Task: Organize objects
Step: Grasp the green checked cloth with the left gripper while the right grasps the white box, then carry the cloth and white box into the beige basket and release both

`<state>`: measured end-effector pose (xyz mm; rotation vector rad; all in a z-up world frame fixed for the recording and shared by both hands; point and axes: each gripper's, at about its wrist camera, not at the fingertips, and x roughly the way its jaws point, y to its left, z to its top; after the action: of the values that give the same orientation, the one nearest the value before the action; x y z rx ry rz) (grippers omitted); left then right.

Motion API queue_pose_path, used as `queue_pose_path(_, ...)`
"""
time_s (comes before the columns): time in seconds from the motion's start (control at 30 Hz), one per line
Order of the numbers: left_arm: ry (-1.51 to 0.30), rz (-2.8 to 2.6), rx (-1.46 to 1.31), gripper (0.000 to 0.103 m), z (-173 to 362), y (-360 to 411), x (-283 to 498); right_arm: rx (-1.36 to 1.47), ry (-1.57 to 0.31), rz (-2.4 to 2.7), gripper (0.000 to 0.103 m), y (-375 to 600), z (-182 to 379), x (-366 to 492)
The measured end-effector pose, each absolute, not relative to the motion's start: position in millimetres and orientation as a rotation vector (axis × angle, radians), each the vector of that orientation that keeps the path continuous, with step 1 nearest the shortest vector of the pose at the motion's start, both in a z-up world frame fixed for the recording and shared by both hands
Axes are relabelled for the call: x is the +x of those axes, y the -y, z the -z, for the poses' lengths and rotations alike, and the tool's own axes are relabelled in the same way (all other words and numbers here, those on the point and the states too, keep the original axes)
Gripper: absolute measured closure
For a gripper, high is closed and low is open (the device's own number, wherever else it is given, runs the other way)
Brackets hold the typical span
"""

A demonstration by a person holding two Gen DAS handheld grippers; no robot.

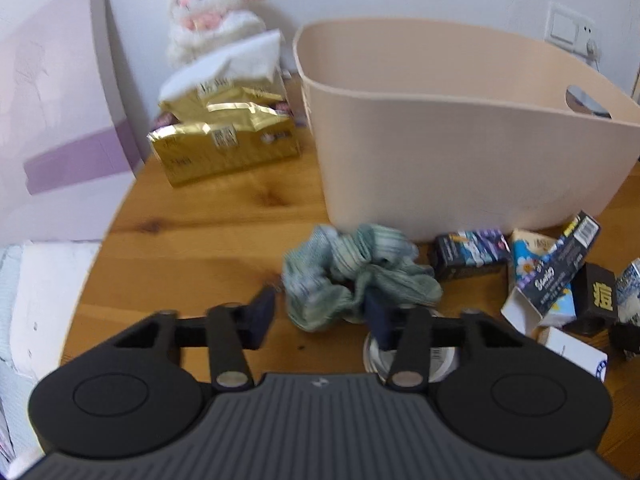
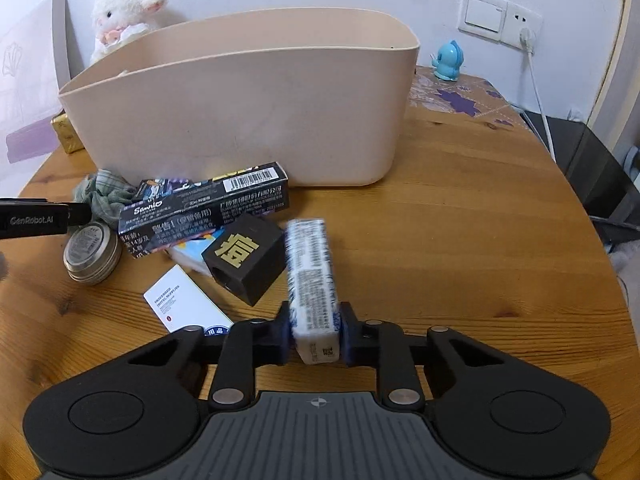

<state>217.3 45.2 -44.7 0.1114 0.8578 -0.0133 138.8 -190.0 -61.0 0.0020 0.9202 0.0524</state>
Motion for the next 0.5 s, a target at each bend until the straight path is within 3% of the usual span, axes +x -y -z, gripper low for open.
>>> queue_pose_path(0.17, -0.874, 0.033, 0.108, 0.093, 47, -41, 216, -0.007, -0.912, -0.059, 0.085, 191, 61, 136)
queue_pose_path(0.5, -0.802, 0.074, 0.051, 0.098, 22, -48, 192, 0.021, -0.837, -0.078, 0.085, 203, 31, 122)
